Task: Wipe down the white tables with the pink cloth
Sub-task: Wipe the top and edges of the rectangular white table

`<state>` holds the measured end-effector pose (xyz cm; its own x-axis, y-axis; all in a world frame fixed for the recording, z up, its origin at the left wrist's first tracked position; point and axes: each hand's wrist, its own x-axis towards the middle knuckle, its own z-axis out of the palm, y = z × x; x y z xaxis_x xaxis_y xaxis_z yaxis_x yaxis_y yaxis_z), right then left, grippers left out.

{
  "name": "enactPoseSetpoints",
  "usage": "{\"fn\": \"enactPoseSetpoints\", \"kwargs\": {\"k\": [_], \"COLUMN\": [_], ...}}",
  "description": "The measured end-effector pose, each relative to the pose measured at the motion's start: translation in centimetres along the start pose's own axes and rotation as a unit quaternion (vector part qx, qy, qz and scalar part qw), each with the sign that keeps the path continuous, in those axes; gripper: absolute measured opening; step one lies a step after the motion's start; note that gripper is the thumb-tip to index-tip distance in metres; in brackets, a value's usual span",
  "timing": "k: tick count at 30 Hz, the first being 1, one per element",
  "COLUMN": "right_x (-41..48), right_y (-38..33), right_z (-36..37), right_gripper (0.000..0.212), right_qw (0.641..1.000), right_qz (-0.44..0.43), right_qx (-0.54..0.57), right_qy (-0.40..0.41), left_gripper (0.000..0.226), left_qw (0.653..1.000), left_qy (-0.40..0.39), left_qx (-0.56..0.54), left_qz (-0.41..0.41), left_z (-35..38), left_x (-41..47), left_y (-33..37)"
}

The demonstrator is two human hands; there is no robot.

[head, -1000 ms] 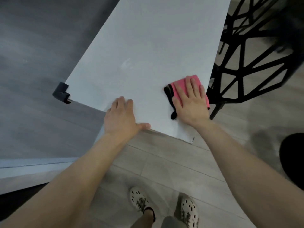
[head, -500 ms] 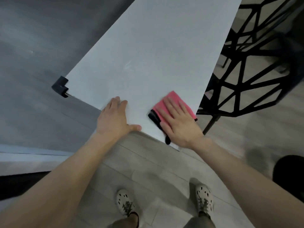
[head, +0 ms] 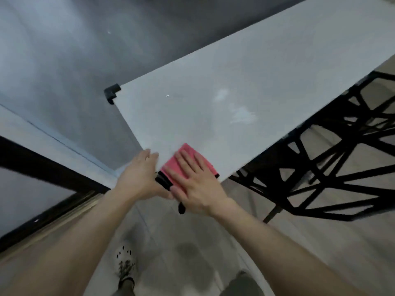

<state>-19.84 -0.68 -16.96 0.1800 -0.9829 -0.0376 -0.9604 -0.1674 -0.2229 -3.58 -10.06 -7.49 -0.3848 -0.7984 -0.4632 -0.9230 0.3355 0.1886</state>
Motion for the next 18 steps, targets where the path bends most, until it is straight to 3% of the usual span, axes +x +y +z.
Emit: {"fn": "enactPoseSetpoints", "kwargs": {"k": [2,3,7,9,10,13,15,17,18], "right_x": [-0.9,-1.3,-3.0,-2.4,-1.8,-1.4,-1.7,-2.1,-2.5], "right_y": [2.9,5.8,17.9,16.6,13.8,4.6,5.2,10.7,13.9], "right_z": [-1.4,-2.2,-5.6,-5.1,-4.0,-0.3,-0.6,-2.3,-3.5], "right_gripper": [0.064,0.064,0.068,0.071,0.072,0.07,0.068,0.065,0.066], "right_qw": [0.999,0.999,0.977,0.965,0.973,0.999,0.998,0.999,0.999], "right_qz": [-0.047,-0.03,0.212,0.26,0.23,0.019,-0.061,-0.038,0.026], "right_qx": [0.006,0.004,-0.019,0.001,0.01,0.02,-0.009,-0.029,-0.033], "right_qy": [-0.016,-0.019,-0.002,0.017,0.031,0.02,0.005,0.013,0.018], "left_gripper": [0.158,0.16,0.161,0.155,0.154,0.159,0.162,0.163,0.163], "left_qw": [0.999,0.999,0.995,0.993,0.993,0.993,0.994,0.995,0.996], "left_qy": [-0.02,-0.024,-0.035,-0.029,-0.026,-0.022,-0.019,-0.014,-0.012], "left_qx": [0.011,0.023,0.07,0.101,0.106,0.098,0.091,0.078,0.074], "left_qz": [-0.031,-0.04,-0.053,-0.053,-0.054,-0.058,-0.056,-0.055,-0.054], "left_z": [0.2,0.3,-0.1,-0.2,-0.2,-0.2,-0.1,0.1,0.1], "left_x": [-0.2,-0.2,0.4,0.6,0.6,0.7,0.7,0.7,0.7], "left_y": [1.0,1.3,2.2,2.7,2.9,2.7,2.4,2.1,2.0]}}
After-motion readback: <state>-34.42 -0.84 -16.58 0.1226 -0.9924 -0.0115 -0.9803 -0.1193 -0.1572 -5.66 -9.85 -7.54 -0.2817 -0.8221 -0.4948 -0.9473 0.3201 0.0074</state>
